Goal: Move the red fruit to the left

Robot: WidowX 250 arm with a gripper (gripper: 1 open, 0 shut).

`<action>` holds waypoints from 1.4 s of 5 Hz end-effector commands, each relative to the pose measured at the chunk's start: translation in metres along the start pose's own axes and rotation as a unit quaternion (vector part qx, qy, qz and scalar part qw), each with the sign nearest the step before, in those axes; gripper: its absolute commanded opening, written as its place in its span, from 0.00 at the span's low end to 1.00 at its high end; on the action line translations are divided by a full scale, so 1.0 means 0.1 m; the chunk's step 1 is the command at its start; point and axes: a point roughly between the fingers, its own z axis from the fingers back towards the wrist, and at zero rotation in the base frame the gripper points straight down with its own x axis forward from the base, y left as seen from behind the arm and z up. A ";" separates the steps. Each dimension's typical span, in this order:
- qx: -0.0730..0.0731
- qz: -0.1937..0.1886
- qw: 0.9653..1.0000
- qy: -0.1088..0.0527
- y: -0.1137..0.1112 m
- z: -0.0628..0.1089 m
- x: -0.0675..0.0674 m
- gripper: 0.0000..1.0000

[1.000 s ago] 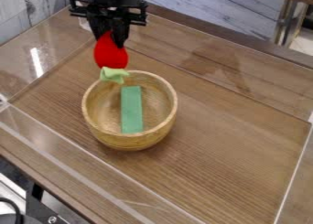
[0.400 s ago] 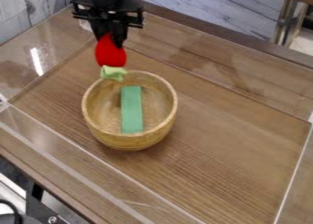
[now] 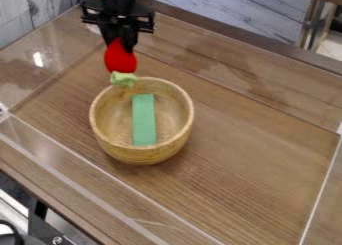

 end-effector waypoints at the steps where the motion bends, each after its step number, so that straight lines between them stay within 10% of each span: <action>1: 0.008 0.002 0.999 -0.033 0.12 0.09 0.20 0.00; 4: 0.013 0.012 1.000 -0.021 0.25 -0.10 0.26 0.00; 5: 0.017 0.015 1.000 -0.015 0.29 -0.14 0.26 1.00; 7: 0.012 0.022 1.000 -0.010 0.25 -0.03 0.27 1.00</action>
